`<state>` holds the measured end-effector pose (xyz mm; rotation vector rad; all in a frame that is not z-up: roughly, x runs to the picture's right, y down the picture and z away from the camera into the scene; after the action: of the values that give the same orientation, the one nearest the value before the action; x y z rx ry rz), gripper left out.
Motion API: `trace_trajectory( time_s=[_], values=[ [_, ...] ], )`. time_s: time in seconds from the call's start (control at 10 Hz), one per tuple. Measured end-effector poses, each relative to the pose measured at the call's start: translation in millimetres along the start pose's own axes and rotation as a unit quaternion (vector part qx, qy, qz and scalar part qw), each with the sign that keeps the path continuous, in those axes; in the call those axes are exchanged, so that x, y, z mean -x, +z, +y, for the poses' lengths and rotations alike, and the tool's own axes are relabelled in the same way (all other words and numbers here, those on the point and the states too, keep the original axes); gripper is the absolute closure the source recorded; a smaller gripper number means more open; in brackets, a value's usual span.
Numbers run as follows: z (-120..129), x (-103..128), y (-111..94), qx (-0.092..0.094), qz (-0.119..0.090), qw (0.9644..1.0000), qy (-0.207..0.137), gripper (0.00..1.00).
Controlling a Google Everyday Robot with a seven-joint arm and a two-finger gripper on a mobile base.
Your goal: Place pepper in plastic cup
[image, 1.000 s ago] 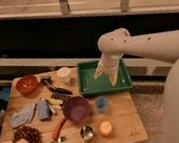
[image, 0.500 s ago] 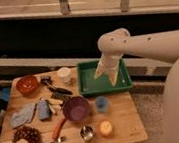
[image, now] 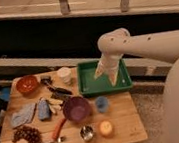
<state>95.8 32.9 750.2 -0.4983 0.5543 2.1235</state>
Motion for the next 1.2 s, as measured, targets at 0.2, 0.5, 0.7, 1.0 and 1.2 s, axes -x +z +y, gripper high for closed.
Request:
trace_trajectory(
  time_s=[0.2, 0.5, 0.7, 1.0, 1.2],
  values=[
    [0.0, 0.2, -0.3, -0.001, -0.001, 1.0, 0.0, 0.34],
    [11.4, -10.3, 3.1, -0.019, -0.005, 0.9994, -0.029, 0.34],
    [41.1, -26.4, 9.0, -0.027, -0.004, 0.9977, -0.062, 0.34],
    [104.0, -67.1, 22.2, -0.029, 0.007, 0.9919, -0.123, 0.34],
    [135.2, -99.2, 27.6, -0.022, 0.021, 0.9873, -0.156, 0.34]
  ],
)
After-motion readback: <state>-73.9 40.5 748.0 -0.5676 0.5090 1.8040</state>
